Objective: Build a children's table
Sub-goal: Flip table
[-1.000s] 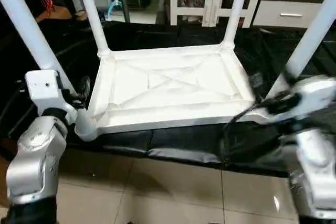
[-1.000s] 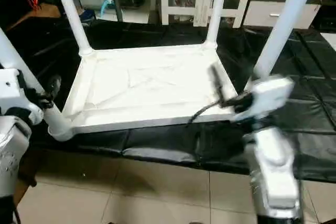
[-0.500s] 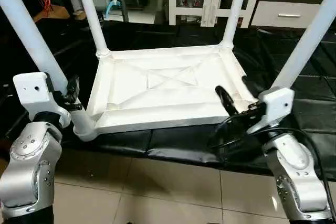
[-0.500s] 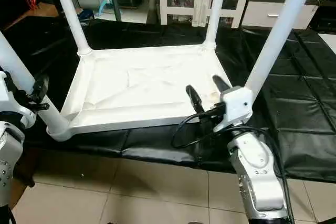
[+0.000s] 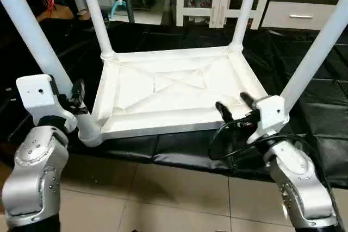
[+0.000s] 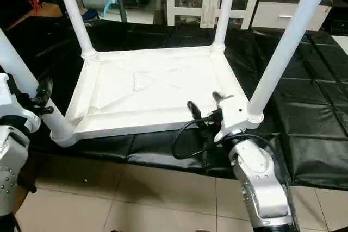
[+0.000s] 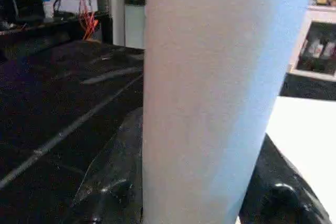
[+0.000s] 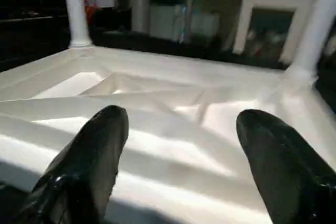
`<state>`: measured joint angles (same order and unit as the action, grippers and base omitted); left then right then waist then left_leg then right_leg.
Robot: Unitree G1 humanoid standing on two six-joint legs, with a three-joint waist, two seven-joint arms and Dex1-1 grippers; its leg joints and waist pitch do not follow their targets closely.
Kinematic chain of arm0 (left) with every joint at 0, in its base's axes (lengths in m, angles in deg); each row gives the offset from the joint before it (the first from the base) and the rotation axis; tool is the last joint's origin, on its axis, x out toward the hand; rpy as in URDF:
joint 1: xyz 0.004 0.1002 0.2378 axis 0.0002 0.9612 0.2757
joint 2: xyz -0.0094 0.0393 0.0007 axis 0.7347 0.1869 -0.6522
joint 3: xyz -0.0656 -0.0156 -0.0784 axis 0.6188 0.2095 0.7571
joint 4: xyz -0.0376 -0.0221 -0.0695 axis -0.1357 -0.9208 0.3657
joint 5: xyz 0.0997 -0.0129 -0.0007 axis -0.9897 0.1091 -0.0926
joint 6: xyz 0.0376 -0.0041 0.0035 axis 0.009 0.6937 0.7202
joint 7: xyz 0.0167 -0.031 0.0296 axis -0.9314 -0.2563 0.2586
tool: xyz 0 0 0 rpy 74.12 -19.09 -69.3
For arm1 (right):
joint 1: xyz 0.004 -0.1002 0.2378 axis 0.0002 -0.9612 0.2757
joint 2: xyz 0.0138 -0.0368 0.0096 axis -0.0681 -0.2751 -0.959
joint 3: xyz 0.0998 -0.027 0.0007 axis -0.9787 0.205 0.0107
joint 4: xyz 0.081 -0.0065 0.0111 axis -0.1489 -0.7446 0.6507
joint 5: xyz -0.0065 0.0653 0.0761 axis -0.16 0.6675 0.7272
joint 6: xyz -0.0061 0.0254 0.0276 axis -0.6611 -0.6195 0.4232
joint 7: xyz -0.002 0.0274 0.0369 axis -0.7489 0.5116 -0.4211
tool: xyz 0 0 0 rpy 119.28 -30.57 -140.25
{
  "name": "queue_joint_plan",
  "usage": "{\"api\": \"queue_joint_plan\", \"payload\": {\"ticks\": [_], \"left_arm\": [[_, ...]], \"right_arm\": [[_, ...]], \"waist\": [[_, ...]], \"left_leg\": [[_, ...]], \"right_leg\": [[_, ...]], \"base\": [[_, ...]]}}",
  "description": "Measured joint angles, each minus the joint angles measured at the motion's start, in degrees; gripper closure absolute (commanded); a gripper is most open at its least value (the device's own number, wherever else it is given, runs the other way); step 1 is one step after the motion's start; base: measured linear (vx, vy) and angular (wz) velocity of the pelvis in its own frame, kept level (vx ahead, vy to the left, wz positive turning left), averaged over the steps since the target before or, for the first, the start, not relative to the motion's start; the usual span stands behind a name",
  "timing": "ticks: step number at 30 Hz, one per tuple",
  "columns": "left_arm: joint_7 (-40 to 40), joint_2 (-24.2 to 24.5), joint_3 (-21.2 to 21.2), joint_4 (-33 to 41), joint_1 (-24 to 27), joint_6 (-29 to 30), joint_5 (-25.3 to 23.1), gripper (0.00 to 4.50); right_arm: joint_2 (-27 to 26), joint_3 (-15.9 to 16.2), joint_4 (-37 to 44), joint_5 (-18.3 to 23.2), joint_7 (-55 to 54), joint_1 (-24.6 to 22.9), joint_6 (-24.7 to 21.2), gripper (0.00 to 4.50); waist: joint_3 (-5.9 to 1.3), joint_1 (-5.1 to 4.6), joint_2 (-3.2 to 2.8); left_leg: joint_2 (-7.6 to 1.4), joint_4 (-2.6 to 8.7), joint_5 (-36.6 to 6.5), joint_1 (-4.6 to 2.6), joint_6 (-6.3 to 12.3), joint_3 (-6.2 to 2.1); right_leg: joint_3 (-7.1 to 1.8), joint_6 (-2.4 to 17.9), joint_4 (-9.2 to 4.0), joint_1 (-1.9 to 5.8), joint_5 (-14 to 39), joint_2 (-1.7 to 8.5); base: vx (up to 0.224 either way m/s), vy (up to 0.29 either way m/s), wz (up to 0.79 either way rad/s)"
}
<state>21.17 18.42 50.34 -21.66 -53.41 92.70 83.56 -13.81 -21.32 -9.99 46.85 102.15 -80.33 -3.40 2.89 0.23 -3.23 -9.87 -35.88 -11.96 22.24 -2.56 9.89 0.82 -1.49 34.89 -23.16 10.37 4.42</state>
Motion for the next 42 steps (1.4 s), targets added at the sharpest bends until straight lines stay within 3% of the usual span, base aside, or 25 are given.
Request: {"api": "queue_joint_plan", "payload": {"ticks": [5,11,15,17,21,23,26,34,42], "left_arm": [[2.6,-3.7,2.8,-0.4,-3.1,2.9,3.4,2.65],[5.0,-7.3,7.4,-1.5,-5.3,3.7,9.9,2.63],[5.0,-7.9,8.1,-2.1,-6.1,4.1,11.1,2.63],[4.8,-7.3,7.2,-2.1,-6.1,4.3,10.9,2.63],[4.8,-7.1,5.5,-2.0,-6.3,4.6,9.6,2.63],[4.8,-7.1,5.3,-2.0,-6.4,4.8,9.4,2.63],[4.8,-7.4,5.2,-2.0,-6.4,4.9,9.4,2.63],[4.9,-8.4,5.5,-1.8,-6.4,4.9,10.1,2.63],[4.9,-10.6,5.9,-1.2,-6.4,5.3,12.4,2.63]], "right_arm": [[-0.5,2.1,0.1,-0.1,1.5,0.0,-1.5,0.92],[-0.6,2.0,0.2,-0.1,1.1,-0.4,-2.7,0.92],[-2.2,1.4,0.2,1.3,0.5,0.0,-4.6,0.92],[-4.1,-0.2,0.3,4.1,0.2,1.4,-6.5,0.92],[-9.2,-5.2,0.7,14.2,-2.2,4.4,-12.7,0.52],[-12.2,-9.6,-0.4,23.1,-4.2,6.7,-18.2,0.23],[-14.6,-14.5,-3.2,31.6,-7.8,9.7,-23.3,0.05],[-15.2,-19.4,-9.0,35.8,-13.3,12.9,-29.9,0.0],[-13.7,-23.9,-15.9,37.3,-15.0,19.6,-29.7,0.0]], "waist": [[0.11,0.14,-0.3],[0.1,0.25,-0.34],[0.1,0.31,-0.33],[0.09,0.36,-0.33],[-0.01,0.49,-0.5],[-0.03,0.38,-0.61],[-0.03,0.4,-0.6],[-0.02,0.91,-0.59],[-0.03,2.16,-0.58]], "left_leg": [[0.03,0.0,0.0,0.08,0.0,0.01],[0.01,0.03,0.0,0.14,0.0,0.0],[0.02,0.02,0.0,0.23,0.0,0.0],[0.01,0.02,0.0,0.26,0.0,0.0],[0.01,0.02,0.0,0.25,0.01,0.0],[0.02,0.02,0.0,0.21,0.01,0.02],[0.01,0.03,0.0,0.19,0.0,0.02],[0.02,0.02,0.1,0.21,-0.07,0.03],[0.01,0.02,0.1,0.31,-0.07,0.07]], "right_leg": [[-0.04,-0.1,0.05,-0.09,0.1,0.01],[0.01,-0.1,0.05,-0.11,0.1,0.01],[0.0,0.0,-0.01,-0.12,0.0,0.01],[0.01,0.0,-0.01,-0.14,0.0,0.01],[0.0,0.0,-0.01,-0.14,0.0,0.02],[-0.02,0.0,0.02,-0.16,0.0,0.02],[-0.01,0.0,0.06,-0.16,0.0,0.02],[-0.02,-0.1,0.05,-0.18,0.0,0.02],[0.0,-0.1,0.06,-0.24,0.1,0.05]], "base": [[0.0,0.0,0.0],[0.0,0.0,0.0],[0.0,0.0,0.0],[0.0,0.0,0.0],[0.0,0.0,0.0],[0.0,0.0,0.0],[0.0,0.0,0.0],[0.0,0.0,0.0],[0.0,0.0,0.0]]}}
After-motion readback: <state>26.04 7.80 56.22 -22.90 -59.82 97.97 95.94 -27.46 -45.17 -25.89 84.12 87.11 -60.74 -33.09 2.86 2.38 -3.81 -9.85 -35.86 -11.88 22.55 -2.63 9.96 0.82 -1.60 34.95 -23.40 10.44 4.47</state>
